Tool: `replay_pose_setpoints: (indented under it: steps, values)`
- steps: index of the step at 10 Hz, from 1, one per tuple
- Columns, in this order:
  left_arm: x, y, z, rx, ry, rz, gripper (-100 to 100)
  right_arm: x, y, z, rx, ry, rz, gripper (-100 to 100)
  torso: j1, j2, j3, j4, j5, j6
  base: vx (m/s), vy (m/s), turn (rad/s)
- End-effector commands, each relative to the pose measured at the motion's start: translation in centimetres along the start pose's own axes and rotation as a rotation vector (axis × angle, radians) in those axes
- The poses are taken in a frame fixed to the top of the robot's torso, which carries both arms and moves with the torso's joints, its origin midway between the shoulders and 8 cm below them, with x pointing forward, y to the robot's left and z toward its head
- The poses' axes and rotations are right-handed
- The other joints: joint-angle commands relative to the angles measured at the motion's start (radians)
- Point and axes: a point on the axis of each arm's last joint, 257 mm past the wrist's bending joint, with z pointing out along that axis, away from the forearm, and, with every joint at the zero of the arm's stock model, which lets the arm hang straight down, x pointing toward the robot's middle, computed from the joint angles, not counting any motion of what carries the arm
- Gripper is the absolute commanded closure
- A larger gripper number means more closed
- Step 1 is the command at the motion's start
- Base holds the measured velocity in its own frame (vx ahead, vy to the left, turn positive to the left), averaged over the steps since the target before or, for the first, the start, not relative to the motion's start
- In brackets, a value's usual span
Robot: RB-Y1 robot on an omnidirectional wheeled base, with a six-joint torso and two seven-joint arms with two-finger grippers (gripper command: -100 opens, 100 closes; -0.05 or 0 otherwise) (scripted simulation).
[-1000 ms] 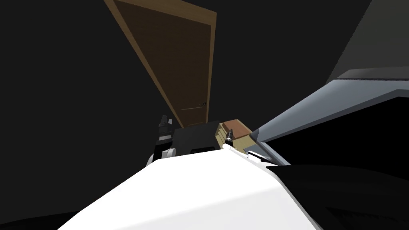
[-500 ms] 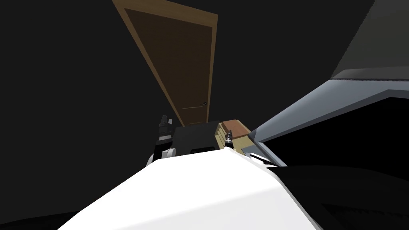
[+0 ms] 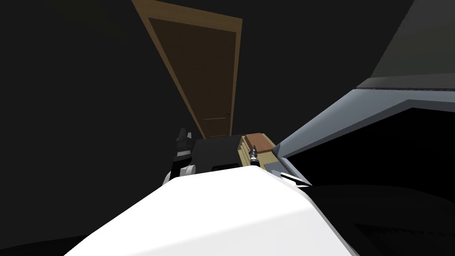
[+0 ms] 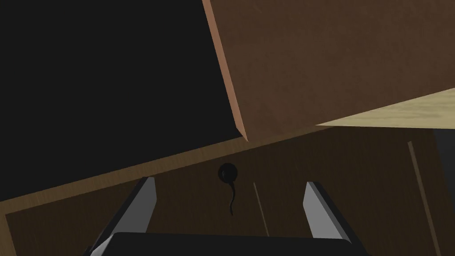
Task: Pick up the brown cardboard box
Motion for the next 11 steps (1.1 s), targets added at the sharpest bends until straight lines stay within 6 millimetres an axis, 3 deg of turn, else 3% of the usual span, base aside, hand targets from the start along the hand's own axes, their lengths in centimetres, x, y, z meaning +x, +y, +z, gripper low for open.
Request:
replay_pose_setpoints:
  steps: [1,9,11]
  values:
    - [0.0,0.0,0.0,0.000,0.000,0.000,0,-1.3,0.4,-0.7,-0.013,-0.045,0.039,-100,0.000,0.000,0.000,0.000,0.000,0.000,-0.073,-0.096,0.061]
    - [0.0,0.0,0.0,0.000,0.000,0.000,0,-5.7,1.2,-2.5,-0.061,-0.208,0.193,-100,0.002,-0.003,-0.002,-0.001,0.000,0.000,-0.054,-0.085,0.045]
    - [0.0,0.0,0.0,0.000,0.000,0.000,0,-5.7,1.2,-2.6,-0.061,-0.212,0.195,-100,0.003,-0.002,-0.001,0.000,0.000,0.000,-0.036,-0.047,0.014]
